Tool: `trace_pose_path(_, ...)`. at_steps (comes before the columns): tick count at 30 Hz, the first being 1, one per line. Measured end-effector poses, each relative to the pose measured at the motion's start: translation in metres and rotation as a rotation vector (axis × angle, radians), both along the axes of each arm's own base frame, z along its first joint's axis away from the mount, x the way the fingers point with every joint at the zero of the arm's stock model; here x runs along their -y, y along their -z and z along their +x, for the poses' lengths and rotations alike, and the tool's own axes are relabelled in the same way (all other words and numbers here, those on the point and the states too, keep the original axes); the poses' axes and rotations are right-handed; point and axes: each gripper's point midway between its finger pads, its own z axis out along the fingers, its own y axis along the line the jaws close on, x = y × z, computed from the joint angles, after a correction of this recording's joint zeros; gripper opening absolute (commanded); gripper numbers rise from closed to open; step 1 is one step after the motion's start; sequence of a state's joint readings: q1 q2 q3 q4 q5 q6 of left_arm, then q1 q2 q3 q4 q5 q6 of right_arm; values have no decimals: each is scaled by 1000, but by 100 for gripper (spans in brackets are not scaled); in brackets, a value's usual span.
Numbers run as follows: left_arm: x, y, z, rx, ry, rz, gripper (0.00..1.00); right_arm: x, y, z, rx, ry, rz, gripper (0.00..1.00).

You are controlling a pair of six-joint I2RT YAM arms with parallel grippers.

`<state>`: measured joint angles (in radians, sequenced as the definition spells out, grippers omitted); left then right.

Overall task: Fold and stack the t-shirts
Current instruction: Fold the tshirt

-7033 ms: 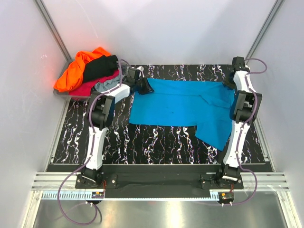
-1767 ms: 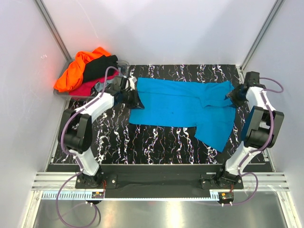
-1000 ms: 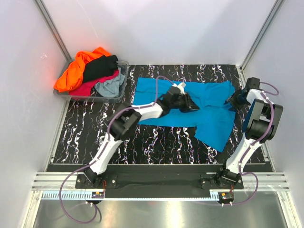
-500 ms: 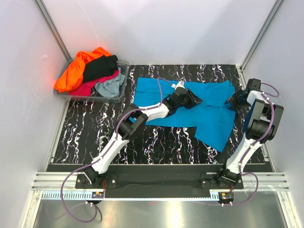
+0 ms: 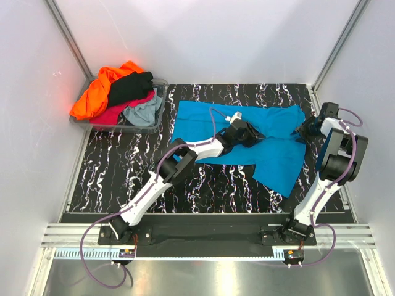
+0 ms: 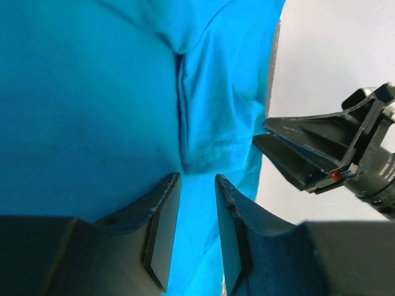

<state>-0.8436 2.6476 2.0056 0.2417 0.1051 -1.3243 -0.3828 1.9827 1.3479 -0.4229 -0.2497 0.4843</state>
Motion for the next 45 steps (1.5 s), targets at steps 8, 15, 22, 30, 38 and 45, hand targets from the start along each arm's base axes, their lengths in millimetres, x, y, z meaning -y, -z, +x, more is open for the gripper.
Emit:
trace_pose_path(8, 11, -2, 11, -7, -18, -32, 35, 4, -2, 3, 12, 13, 3, 45)
trace_pose_path(15, 12, -1, 11, -29, -30, -44, 21, 9, -5, 7, 24, 26, 4, 44)
trace_pose_path(22, 11, 5, 10, -30, -25, -32, 0, 9, 9, 7, -4, 31, 19, 32)
trace_pose_path(30, 9, 6, 10, 13, -2, 4, 0, 6, 8, 8, 2, 31, 42, 2)
trace_pose_path(38, -12, -8, 8, 63, 39, 128, 0, 0, -17, -3, 28, 44, 45, 0)
trace_pose_path(45, -32, -41, 19, 126, 51, 164, 13, -12, -7, -28, -28, 67, 82, 13)
